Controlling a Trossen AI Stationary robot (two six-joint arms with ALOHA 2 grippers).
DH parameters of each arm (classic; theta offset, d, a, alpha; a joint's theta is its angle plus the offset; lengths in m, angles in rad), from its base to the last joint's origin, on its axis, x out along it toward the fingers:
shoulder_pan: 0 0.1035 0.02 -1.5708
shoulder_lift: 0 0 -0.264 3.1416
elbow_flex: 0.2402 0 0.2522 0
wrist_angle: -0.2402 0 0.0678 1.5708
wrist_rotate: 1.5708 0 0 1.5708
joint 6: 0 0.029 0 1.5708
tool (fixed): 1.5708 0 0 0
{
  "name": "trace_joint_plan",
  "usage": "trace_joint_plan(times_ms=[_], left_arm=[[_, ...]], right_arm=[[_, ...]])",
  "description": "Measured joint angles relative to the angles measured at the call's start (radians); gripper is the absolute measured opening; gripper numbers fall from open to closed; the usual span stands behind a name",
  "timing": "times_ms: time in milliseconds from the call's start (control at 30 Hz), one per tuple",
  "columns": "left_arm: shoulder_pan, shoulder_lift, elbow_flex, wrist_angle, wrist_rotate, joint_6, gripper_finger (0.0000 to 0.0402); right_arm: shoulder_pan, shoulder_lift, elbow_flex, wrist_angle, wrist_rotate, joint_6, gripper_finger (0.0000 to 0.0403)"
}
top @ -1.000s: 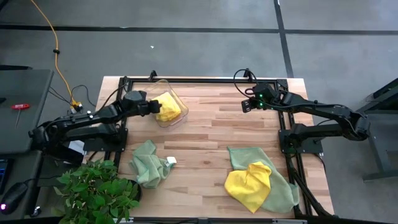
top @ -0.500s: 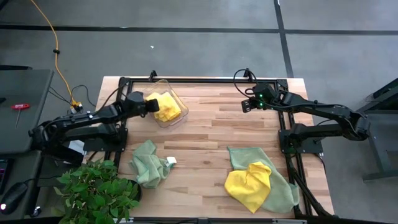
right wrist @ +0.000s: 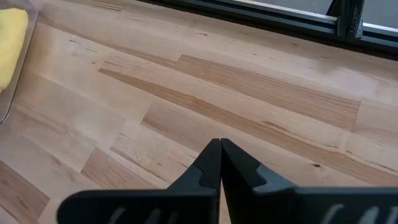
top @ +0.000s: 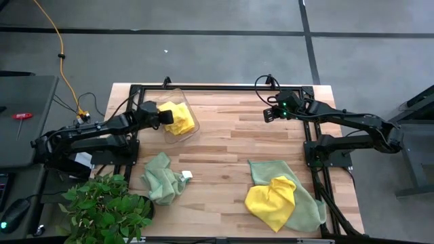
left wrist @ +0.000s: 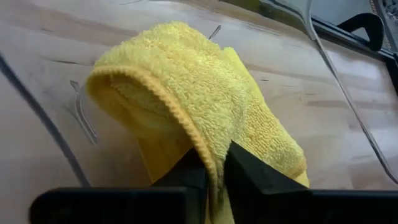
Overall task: Fold microfiber towels
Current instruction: Put the top folded yellow towel into the transparent bin
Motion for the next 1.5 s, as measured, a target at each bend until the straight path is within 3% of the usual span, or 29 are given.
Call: trace_joint_plan(times_ms=[367,500,733,967,1133,1300,1500], left_arm=[[0.000,0.002,0.043,-0.008,-0.007,0.074,0.0133],[0.000,0.002,0.117,-0.115,-0.019,0.157,0.0158],[0.000,0.001,0.235,-0.332,-0.033,0.268,0.0172],[0.000,0.005,0.337,-0.297,-0.040,0.322,0.0172],[0.001,0.095,0.380,-0.315,-0.036,0.406,0.0134],[0.006,0.272,0.381,-0.312,0.072,0.447,0.0019],[0.006,0.445,0.381,-0.337,0.057,0.454,0.0004]], right_arm=[[0.000,0.000,0.000,0.000,-0.001,0.000,0.0000],[0.000,0.000,0.000,0.000,-0.001,-0.001,0.0000],[-0.001,0.000,0.000,0.000,-0.001,-0.013,0.0000],[-0.001,0.000,0.000,0.000,0.003,-0.016,0.0000],[-0.001,0.000,0.000,0.000,0.003,-0.016,0.0000],[-0.001,0.000,0.000,0.000,0.003,-0.016,0.0000],[-0.001,0.000,0.000,0.000,0.003,-0.016,0.0000]])
